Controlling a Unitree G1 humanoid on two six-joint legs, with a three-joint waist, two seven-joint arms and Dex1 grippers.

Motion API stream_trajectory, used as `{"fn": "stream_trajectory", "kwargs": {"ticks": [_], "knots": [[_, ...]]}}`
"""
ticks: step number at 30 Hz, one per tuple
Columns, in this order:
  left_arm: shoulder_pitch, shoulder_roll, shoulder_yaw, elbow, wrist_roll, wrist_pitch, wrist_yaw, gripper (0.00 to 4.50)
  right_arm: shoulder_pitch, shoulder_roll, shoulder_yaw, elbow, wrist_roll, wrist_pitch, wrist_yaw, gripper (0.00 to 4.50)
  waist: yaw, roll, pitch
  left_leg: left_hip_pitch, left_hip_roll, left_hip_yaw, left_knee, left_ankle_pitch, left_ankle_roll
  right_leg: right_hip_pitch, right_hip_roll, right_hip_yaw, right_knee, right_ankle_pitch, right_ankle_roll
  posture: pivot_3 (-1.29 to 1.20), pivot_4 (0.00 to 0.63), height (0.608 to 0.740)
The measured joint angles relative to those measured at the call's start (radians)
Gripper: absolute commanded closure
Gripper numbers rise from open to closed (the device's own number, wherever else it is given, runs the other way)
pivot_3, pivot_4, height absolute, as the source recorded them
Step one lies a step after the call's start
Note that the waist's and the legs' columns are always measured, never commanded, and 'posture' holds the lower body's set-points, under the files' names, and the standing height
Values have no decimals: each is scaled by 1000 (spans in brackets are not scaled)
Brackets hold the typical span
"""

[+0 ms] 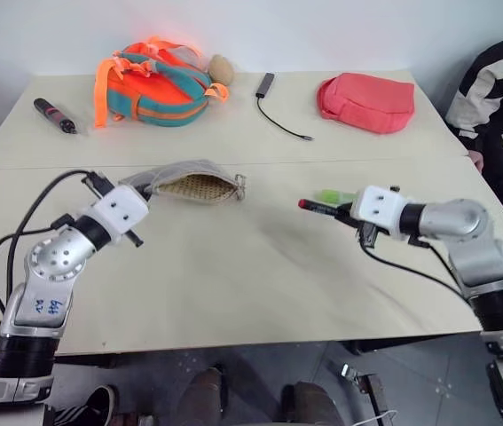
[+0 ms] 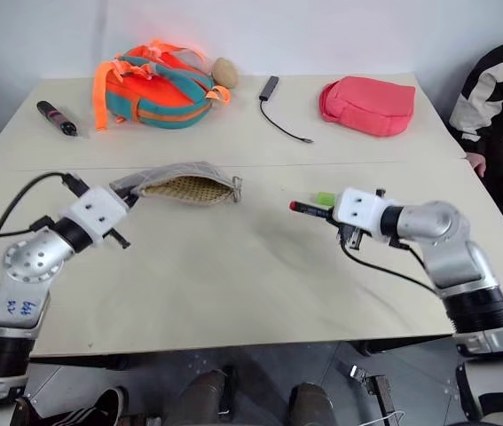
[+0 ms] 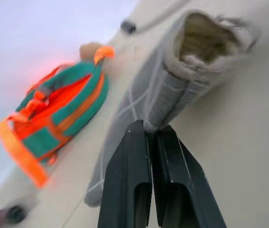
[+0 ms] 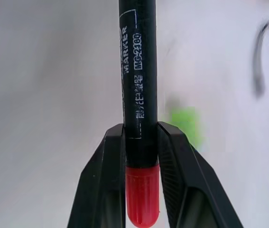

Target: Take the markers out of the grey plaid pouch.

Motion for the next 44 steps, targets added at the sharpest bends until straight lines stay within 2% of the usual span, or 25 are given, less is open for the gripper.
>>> {"fn": "stream_trajectory", "kwargs": {"ticks": [3, 6, 8, 9, 15, 17, 18, 21, 26, 31, 34, 37, 44], "knots": [[43, -3, -3, 4, 75, -1, 56, 4500, 23, 30, 6, 29, -15, -43, -47, 3911, -1, 0, 0, 0, 0, 1, 0, 0, 0, 0, 0, 1, 0, 0, 0, 0, 150, 740], [57, -38, -2, -2, 69, -1, 64, 3782, 23, 53, 6, 39, -13, -59, -60, 3911, 1, 0, 0, 1, 0, 1, 0, 0, 0, 0, -1, 2, 1, 0, 0, 0, 150, 740], [72, -70, -3, -6, 44, 3, 53, 3129, 22, 55, 3, 42, -5, -52, -54, 3157, 1, 0, 0, 1, 0, 0, 1, -1, 0, 0, 0, 2, 1, 0, 0, 0, 150, 740], [80, -76, -5, -6, 37, 4, 45, 2820, 21, 60, 2, 46, -3, -49, -56, 2926, 1, -1, 0, 1, 1, 0, 1, -1, 0, 0, 0, 1, 1, 0, 0, 0, 150, 740], [96, -78, 0, -18, -2, 10, 8, 858, 21, 70, -20, 58, 11, -47, -64, 859, 1, 0, 0, 1, 0, 1, 1, -1, 0, 0, 0, 2, 1, 0, 0, 0, 150, 740], [109, -84, 17, -55, -60, 18, -29, 196, 21, 63, -27, 55, 21, -48, -55, 166, 1, 0, 0, 1, 0, 1, 1, -1, 0, 0, 0, 2, 1, 0, 0, 0, 150, 740], [121, -87, 32, -83, -102, 24, -52, 32, 23, 63, -32, 50, 29, -47, -50, 17, 1, 0, 0, 1, 1, 1, 1, -1, 0, 0, 0, 2, 1, 0, 0, 0, 150, 740], [181, -94, 90, -195, -270, 67, -135, 32, 67, 63, -72, 3, 112, 4, -17, 17, 1, 0, 0, 1, 1, 1, 1, -1, 0, 1, -1, 2, 0, 0, 0, 0, 150, 740], [314, -106, 206, -348, -520, 198, -223, 32, 136, 72, -219, -126, 292, 137, -20, 17, 0, 0, 0, 1, 1, 0, 2, -1, 1, 2, 0, 2, 0, 0, 0, 0, 150, 740], [459, -124, 324, -409, -686, 316, -243, 32, 337, 106, -318, -328, 504, 269, -4, 17, 6, 0, 0, 1, 1, -1, 2, -3, 2, 2, -1, 2, -1, 0, 0, 0, 150, 740], [545, -130, 395, -394, -717, 336, -255, 32, 470, 94, -367, -383, 534, 274, 14, 17, 9, 0, 0, 1, 0, -1, 2, -6, 2, 2, -3, 2, -2, 0, 0, 0, 150, 740], [633, -146, 464, -342, -706, 284, -291, 32, 568, 81, -456, -365, 551, 237, 41, 17, 8, 0, 0, 2, -1, 2, 2, -10, -1, 2, -3, 3, -3, 1, 1, 0, 150, 740], [665, -156, 490, -223, -662, 185, -332, 32, 622, 70, -505, -246, 554, 131, 107, 17, 8, 0, -1, 2, 1, 4, 2, -11, -1, 1, -3, 5, -4, 1, 0, 0, 150, 740]]}}
